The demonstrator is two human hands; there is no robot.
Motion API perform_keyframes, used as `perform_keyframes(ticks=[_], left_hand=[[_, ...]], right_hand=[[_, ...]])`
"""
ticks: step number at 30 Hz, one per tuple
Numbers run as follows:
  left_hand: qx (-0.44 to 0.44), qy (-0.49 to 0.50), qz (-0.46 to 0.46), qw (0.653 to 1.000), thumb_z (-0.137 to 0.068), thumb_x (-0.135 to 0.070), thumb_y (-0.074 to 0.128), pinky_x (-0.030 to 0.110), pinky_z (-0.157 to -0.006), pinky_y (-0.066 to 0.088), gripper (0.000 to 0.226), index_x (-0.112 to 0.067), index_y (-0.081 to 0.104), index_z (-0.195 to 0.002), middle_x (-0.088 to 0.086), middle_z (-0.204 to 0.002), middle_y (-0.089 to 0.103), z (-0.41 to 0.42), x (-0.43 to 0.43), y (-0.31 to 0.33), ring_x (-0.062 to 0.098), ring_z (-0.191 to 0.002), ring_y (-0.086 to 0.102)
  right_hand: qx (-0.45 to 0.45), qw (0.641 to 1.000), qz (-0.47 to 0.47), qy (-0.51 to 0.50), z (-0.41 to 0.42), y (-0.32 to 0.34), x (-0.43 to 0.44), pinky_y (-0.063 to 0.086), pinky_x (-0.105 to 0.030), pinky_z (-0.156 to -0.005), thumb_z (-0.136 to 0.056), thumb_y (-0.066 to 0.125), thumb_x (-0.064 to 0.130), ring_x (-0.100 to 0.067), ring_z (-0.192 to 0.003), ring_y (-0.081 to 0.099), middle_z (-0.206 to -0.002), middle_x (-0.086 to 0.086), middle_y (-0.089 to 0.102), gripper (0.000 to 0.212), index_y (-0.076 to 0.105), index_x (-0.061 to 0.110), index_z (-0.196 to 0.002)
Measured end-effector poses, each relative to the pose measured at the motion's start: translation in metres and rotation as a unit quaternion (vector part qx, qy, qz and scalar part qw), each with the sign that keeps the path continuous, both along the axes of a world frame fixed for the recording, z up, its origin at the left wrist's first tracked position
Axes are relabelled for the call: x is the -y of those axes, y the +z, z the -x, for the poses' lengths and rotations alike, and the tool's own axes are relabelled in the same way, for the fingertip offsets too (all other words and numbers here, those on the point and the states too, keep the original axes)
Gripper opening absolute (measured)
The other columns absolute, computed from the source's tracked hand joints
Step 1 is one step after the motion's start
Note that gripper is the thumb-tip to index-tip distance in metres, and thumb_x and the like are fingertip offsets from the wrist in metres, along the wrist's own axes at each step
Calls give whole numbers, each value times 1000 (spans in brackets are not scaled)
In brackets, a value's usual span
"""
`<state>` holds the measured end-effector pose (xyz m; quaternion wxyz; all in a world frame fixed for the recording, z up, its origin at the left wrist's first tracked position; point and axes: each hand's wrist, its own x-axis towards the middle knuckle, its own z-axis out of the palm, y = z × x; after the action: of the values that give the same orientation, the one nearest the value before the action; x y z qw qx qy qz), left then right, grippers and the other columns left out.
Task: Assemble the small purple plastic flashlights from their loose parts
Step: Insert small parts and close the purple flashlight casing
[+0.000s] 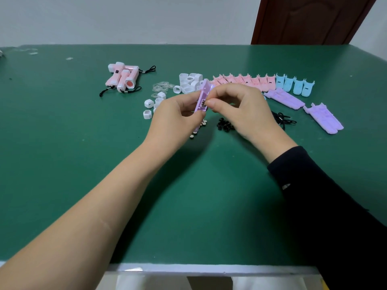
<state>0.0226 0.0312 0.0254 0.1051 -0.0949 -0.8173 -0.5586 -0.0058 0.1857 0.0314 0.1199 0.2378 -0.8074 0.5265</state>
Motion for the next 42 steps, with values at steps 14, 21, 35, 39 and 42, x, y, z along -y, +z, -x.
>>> perform_keyframes(ticks=[14,21,35,39,42], left_hand=[[-22,-8,3,1000,-93,-5,59,11,-58,41,36,-22,68,-123,-18,-68,61,0,1,4,2,-55,49],[-16,-3,16,1000,-92,-4,59,11,-56,40,36,-21,68,-122,-21,-61,60,-1,1,3,0,-52,49],[-2,-13,22,1000,-92,-3,58,15,-54,43,30,-18,71,-115,-14,-57,58,-1,2,1,9,-52,49],[-1,-15,20,1000,-91,-3,59,14,-53,42,30,-22,72,-110,-14,-56,59,0,3,0,10,-52,50],[2,-22,18,1000,-90,-2,58,17,-55,42,27,-18,73,-105,-6,-57,58,1,4,0,13,-52,48]], right_hand=[[2,997,75,18,1,-1,-1,52,-23,-77,-84,69,4,-9,-71,63,-74,3,68,12,70,16,-80],[10,998,64,-5,1,-2,1,53,-22,-75,-83,70,7,-9,-70,66,-75,4,69,11,71,17,-79],[32,998,53,4,0,-3,2,51,-19,-74,-84,69,4,-5,-68,63,-77,3,67,8,70,12,-82],[33,998,49,2,-1,-4,2,51,-19,-73,-84,69,4,-5,-68,63,-78,3,67,9,70,13,-81],[34,998,46,1,-1,-4,3,50,-19,-73,-83,69,4,-4,-67,63,-78,4,66,11,69,14,-80]])
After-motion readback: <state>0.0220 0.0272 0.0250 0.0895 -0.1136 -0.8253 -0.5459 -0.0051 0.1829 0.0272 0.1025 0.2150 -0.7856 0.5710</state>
